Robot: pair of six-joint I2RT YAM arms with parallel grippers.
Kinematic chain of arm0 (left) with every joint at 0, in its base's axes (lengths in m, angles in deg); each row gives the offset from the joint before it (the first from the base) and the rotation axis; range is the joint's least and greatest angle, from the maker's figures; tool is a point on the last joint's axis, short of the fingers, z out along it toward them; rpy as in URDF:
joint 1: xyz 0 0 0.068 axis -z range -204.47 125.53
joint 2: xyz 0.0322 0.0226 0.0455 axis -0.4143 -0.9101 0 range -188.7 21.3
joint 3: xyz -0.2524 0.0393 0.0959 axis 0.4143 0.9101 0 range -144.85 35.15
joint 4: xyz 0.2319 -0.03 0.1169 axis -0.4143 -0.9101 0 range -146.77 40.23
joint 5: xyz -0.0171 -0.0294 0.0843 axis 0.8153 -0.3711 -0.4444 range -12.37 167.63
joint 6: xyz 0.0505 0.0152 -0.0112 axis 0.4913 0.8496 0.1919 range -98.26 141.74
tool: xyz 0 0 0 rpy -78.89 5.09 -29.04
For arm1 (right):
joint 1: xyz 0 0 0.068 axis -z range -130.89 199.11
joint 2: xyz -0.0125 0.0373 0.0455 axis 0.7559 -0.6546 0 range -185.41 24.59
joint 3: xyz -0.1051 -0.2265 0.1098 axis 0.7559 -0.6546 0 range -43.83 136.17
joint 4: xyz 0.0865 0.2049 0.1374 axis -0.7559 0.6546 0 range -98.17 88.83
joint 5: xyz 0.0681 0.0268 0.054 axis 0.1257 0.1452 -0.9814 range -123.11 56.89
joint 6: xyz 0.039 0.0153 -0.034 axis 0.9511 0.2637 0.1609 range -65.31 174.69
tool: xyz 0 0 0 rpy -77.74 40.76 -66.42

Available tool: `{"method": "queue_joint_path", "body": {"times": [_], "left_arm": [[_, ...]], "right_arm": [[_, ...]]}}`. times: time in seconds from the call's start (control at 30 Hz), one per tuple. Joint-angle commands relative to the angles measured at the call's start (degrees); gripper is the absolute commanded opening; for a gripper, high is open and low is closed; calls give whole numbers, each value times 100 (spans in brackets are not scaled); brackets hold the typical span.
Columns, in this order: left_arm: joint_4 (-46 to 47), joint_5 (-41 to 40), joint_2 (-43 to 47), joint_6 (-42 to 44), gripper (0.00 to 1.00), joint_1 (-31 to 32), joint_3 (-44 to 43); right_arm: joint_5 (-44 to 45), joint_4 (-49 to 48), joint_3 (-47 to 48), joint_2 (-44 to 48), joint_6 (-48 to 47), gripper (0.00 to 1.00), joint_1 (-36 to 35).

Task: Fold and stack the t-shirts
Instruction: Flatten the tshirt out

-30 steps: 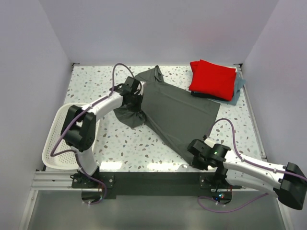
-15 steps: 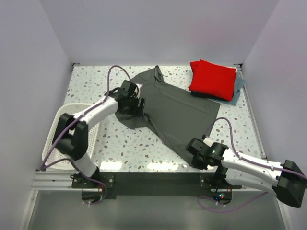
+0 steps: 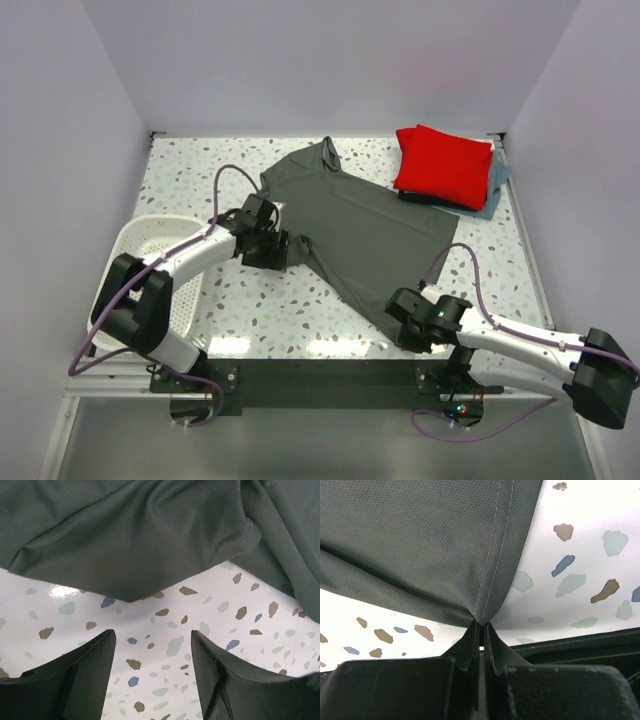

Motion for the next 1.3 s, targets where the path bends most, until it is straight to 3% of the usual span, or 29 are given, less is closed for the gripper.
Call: {"method": "queue_joint_path", "body": {"times": [0.0, 0.77, 0.93, 1.1, 1.27], "left_arm": [[280, 243, -284, -40, 66, -39, -164], [799, -389, -1014, 82, 57, -57, -401], [914, -688, -1067, 144, 45, -83, -489], [765, -759, -1120, 258, 2, -118, -647], [-34, -882, -822, 460, 0, -154, -989]], "right_arm": [[273, -89, -16, -74, 19, 0, -11], [283, -1, -192, 313, 204, 0, -11], [291, -1, -157, 278, 195, 0, -11], [282, -19, -131, 208, 151, 0, -11], [300, -45, -95, 120, 116, 0, -11]]}}
